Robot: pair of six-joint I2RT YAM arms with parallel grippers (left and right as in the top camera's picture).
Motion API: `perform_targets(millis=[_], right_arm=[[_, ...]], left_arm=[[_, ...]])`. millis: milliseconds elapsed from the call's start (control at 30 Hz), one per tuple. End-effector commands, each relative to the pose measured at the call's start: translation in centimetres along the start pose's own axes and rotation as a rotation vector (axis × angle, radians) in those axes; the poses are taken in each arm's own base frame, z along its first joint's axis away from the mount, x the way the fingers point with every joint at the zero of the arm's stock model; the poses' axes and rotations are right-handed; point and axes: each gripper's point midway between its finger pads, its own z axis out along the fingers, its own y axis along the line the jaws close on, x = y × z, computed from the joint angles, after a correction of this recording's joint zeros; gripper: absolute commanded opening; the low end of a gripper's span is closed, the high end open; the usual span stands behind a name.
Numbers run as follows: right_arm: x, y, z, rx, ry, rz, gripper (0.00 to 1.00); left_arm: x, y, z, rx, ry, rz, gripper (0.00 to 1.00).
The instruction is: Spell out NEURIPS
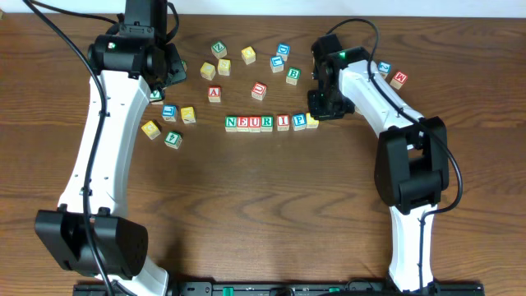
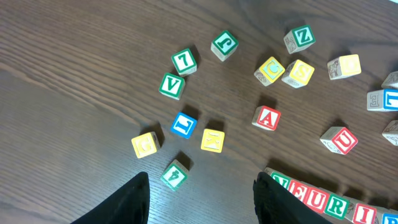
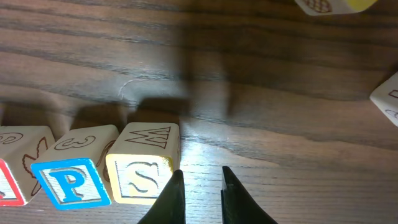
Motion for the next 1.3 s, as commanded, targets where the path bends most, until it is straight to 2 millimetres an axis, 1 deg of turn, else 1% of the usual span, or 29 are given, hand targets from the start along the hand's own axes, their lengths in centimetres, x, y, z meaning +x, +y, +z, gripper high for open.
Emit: perform_targets(millis=[0, 233, 533, 733, 1267], right_arm=[[0.3, 0.1, 0.6, 0.011, 0.016, -0.004, 0.15], [0.5, 0.7, 0.6, 0.01, 0.016, -0.018, 0.15], [0.9, 2.2, 0.6, 0.009, 0.018, -0.065, 0.16], [1.1, 2.8, 0.6, 0.008, 0.018, -0.079, 0.16], [0.7, 2.9, 0.6, 0.004, 0.002, -0.08, 0.17]], left_arm=[[0.5, 0.4, 0.7, -0.024, 0.021, 0.024, 0.53], [0.5, 0.4, 0.7, -0.025, 0.022, 0.024, 0.53], [0.6, 0.4, 0.7, -0.025, 0.022, 0.025, 0.53], [0.6, 0.4, 0.7, -0.025, 0.022, 0.025, 0.53], [0.6, 0.4, 0.7, -0.025, 0.022, 0.025, 0.53]])
